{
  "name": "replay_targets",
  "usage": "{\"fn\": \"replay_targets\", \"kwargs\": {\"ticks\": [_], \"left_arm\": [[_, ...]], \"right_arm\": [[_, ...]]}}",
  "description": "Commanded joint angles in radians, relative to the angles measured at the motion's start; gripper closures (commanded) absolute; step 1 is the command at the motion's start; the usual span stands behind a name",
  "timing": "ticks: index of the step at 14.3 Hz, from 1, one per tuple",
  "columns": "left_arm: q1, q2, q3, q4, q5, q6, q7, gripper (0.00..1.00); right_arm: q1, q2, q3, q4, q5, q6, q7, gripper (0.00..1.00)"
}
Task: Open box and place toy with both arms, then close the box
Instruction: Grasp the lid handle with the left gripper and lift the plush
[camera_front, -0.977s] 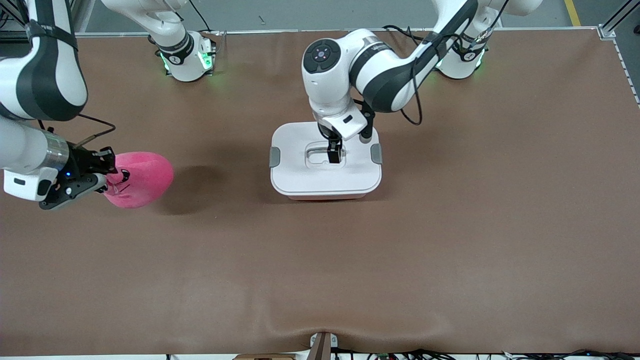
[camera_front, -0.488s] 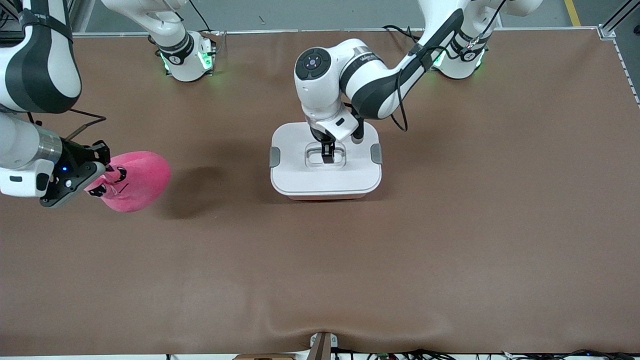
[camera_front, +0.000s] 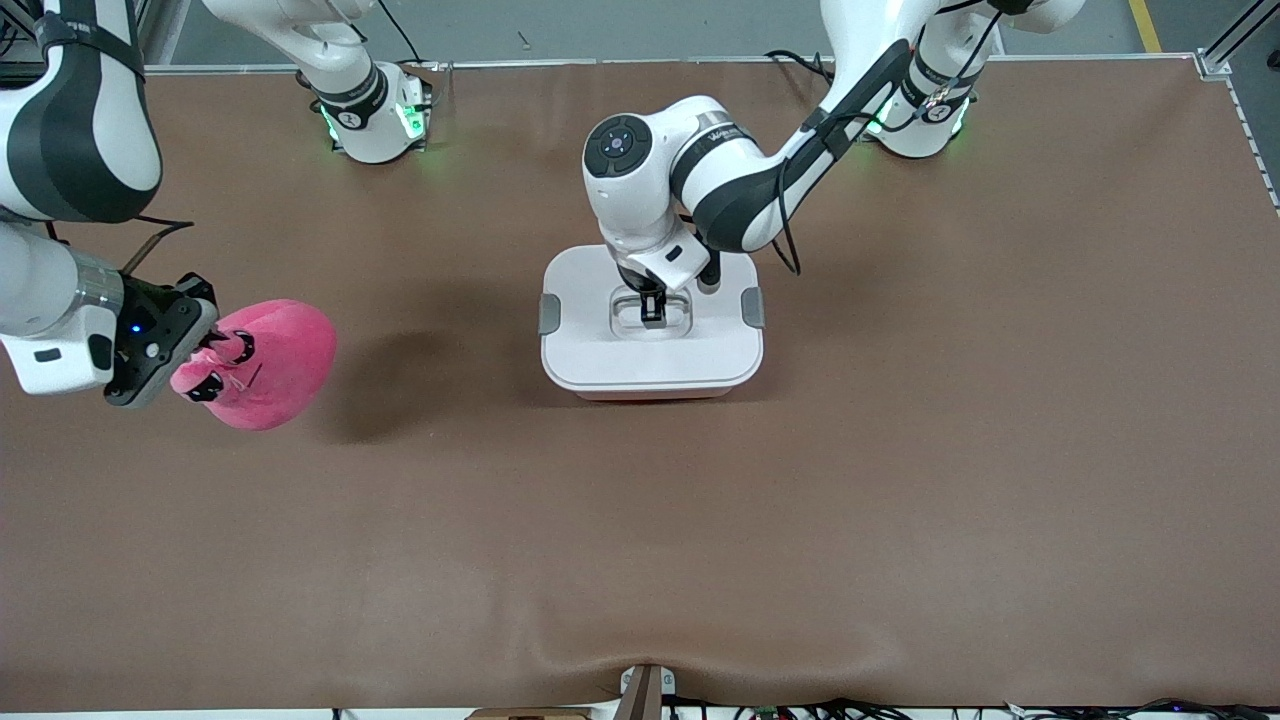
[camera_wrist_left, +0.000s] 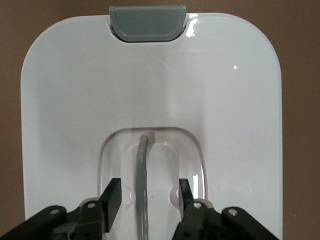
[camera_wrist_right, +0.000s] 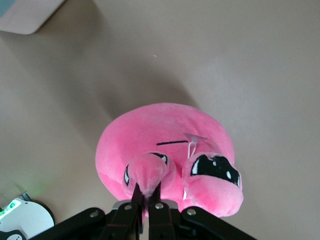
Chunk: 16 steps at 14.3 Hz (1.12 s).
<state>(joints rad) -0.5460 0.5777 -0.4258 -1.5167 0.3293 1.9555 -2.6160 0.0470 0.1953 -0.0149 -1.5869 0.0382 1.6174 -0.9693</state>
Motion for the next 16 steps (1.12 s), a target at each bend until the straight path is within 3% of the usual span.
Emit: {"fn": "replay_targets", "kwargs": {"ticks": [1,5,13,16], "left_arm": [[-0.017,0.019,0.006,0.029,0.024,-0.001,-0.019,0.6],[-0.017,0.019,0.006,0.029,0.022,-0.001,-0.018,0.99],[-0.014,-0.01,0.006,0.029,0.048,-0.007,-0.007,1.0],[-0.009,-0.036,0.004,0.029,0.047,-0.015,-0.006,1.0]], "right_arm": [[-0.001,0.0,0.055,0.018,0.017,0.021,-0.025,1.0],[-0.003,0.001,0.079,0.044,0.017,0.021,-0.138,1.0],[0.0,-0.004,0.084,0.07,0.074,-0.004,-0.382,1.0],[0.001,-0.005,0.124,0.079,0.072,-0.042,-0.414,1.0]]}}
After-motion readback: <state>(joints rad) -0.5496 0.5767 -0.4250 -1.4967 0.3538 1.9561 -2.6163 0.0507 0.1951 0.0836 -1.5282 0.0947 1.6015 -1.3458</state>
